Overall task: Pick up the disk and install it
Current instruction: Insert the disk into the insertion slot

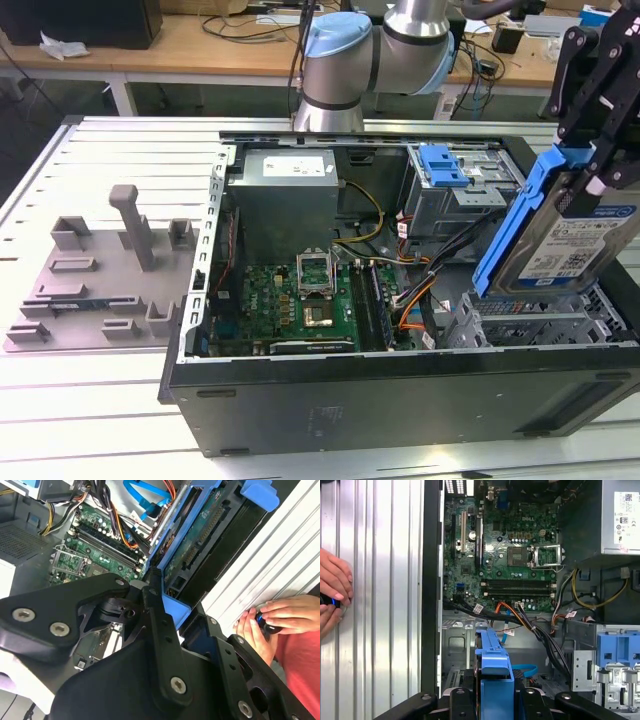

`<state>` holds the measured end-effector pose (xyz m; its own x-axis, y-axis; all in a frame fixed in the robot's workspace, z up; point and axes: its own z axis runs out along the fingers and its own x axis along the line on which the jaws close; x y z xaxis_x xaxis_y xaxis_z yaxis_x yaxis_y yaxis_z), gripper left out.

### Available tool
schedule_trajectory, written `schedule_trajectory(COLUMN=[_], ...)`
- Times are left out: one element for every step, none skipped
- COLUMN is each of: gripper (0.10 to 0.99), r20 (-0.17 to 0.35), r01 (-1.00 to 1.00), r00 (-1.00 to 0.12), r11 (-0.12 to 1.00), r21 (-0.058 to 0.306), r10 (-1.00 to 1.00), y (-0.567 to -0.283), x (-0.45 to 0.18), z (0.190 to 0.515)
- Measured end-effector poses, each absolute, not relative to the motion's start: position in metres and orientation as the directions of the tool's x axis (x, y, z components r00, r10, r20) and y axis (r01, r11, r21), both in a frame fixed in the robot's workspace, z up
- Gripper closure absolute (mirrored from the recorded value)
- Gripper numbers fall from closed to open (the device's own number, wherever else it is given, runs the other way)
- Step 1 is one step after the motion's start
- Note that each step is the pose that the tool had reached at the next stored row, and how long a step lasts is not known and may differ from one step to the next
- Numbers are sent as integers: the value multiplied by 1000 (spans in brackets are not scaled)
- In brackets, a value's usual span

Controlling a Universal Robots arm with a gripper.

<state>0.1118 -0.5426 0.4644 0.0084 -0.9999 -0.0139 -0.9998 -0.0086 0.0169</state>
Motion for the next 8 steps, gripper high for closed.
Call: schedule_trajectory(gripper=[718, 718, 718, 718, 718, 718, 718, 718], r20=[-14, -14, -14, -14, -14, -14, -14, -14], r01=[-1000, -1000, -1000, -1000, -1000, -1000, -1000, -1000], r00=[7, 6, 6, 6, 6, 6, 6, 6], r11=[-7, -7, -6, -6, -6, -6, -6, -6], r21=[17, 17, 17, 17, 17, 17, 17, 17], r10=[-1000, -1000, -1000, -1000, -1000, -1000, -1000, -1000], y=[-543, -543, -543, -543, -543, -543, -543, -543], x=[112, 112, 112, 112, 112, 112, 113, 113], z=[464, 464, 463, 463, 463, 462, 462, 461])
